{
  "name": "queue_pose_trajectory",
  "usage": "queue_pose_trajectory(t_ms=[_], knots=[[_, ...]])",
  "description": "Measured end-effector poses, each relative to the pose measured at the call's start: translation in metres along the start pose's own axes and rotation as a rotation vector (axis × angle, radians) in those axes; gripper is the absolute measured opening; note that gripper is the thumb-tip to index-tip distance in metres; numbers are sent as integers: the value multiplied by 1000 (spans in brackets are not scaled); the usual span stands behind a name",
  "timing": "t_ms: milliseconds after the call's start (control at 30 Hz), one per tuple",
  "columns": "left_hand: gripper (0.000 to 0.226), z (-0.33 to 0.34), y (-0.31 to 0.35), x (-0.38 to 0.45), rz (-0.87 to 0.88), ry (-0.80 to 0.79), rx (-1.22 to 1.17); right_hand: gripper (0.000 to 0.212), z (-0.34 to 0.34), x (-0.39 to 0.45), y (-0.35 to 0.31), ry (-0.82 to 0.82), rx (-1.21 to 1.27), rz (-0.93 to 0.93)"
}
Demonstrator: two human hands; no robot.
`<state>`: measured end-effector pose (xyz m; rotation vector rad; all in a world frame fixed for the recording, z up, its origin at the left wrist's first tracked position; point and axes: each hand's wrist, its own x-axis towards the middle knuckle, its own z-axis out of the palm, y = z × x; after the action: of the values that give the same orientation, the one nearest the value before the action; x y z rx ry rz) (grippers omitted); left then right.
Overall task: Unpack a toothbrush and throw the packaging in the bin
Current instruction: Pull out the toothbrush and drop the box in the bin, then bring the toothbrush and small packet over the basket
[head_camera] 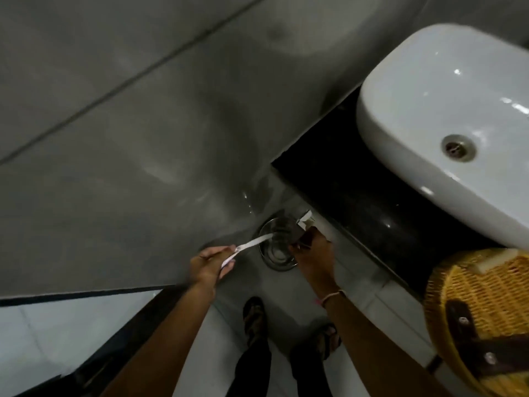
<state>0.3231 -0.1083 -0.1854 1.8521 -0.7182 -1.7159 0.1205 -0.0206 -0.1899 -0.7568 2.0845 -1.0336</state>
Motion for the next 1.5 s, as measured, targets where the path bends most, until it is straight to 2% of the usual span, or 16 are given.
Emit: queue_pose_trajectory(t_ms=[200,400,467,500,600,667,733,800,967,1167,1233,1300,1400,1500], knots=[[10,-6,-51,64,-17,-7,118,30,56,27,89,26,-162,118],[24,-8,-79,99,-52,-61,207,33,95,72,128,-4,-319,203],[31,-3,-81,104,-48,-64,223,25,99,77,133,-97,-346,192],[38,-2,-82,104,-40,-73,235,27,97,76,134,-187,-343,148],[36,3,-77,93,4,-132,296,55,86,56,129,-502,-268,55],[23,4,-69,78,43,-172,347,40,77,40,119,-641,-285,12],[14,6,-57,61,70,-208,369,12,67,24,102,-664,-373,-62],[7,11,-41,45,82,-237,369,17,54,12,85,-660,-399,-80],[5,30,14,6,84,-295,330,23,4,-4,40,-483,-320,-56],[14,70,84,-45,190,-507,264,12,-65,-16,-29,-301,-97,-52],[19,89,102,-66,193,-619,190,25,-88,-26,-48,-224,37,-41],[28,113,116,-85,198,-716,175,26,-110,-37,-61,-149,117,-61],[29,153,127,-115,250,-857,239,9,-146,-56,-72,15,234,-95],[25,195,124,-147,337,-959,386,13,-182,-78,-72,162,425,-56]])
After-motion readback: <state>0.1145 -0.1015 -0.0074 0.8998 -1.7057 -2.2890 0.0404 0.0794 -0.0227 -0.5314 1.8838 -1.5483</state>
